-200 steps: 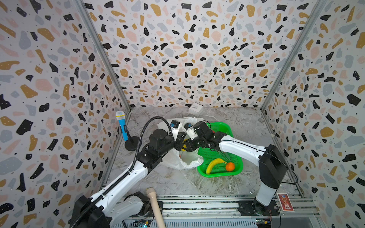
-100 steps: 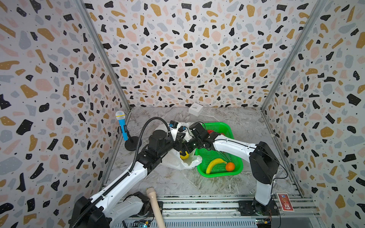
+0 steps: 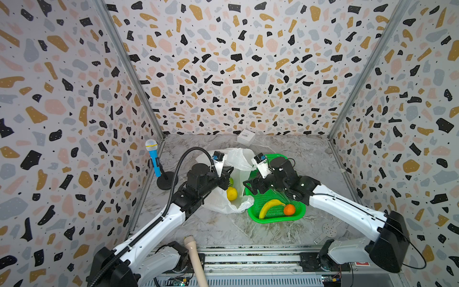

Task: Place the fruits into the plastic bag
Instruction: 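Lower the right gripper onto the small orange beneath the banana, then carry the small orange into the bag and release it with the right gripper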

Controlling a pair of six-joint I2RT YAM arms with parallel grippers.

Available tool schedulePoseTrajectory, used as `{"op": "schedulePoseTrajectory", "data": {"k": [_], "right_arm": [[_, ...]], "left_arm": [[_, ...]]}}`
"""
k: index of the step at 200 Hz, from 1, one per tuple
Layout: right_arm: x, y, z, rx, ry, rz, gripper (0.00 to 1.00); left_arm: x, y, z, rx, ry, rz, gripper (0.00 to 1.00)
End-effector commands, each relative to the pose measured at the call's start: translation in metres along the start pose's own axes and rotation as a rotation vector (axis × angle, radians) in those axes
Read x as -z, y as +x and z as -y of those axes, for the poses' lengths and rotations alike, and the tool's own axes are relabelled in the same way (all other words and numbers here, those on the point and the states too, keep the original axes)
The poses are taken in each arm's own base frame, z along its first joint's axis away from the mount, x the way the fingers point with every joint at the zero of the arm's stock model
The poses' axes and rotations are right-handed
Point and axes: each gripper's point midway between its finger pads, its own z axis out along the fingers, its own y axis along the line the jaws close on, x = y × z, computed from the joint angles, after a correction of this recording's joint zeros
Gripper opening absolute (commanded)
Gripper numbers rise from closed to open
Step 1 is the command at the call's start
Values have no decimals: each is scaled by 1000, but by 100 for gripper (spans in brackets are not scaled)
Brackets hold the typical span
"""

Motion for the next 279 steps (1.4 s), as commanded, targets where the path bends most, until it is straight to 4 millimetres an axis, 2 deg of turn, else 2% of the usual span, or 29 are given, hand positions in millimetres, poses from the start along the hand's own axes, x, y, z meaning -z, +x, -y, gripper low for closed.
{"op": "schedulePoseTrajectory", "data": {"k": [1,29,76,103,132,188,209,228,259,279], "right_arm": [[28,21,43,-114,176,-25,90],[53,62,75,-203,332,-152,88],[67,151,104,-268,544,-524,86],[74,174,116,-295,632,-582,86],[66,195,115,-333,618,-635,85],[40,221,121,-331,592,-688,76],[35,233,125,-333,591,-715,67],[34,235,124,-333,584,-716,59],[39,218,127,-316,596,-644,45],[42,188,122,-301,572,-549,43]], "left_arm": [[-1,-11,-1,-31,-4,46,0],[-4,-13,-1,-40,-4,45,0],[-10,-13,-1,-36,5,37,0],[-8,-14,-2,-37,-1,39,0],[-7,-11,-1,-39,3,33,0],[-4,-10,-1,-37,-3,41,0],[-4,-11,0,-43,1,37,0],[-3,-13,-1,-42,-1,41,0],[-6,-13,-1,-36,-2,40,0],[-6,-13,-1,-37,2,38,0]]}}
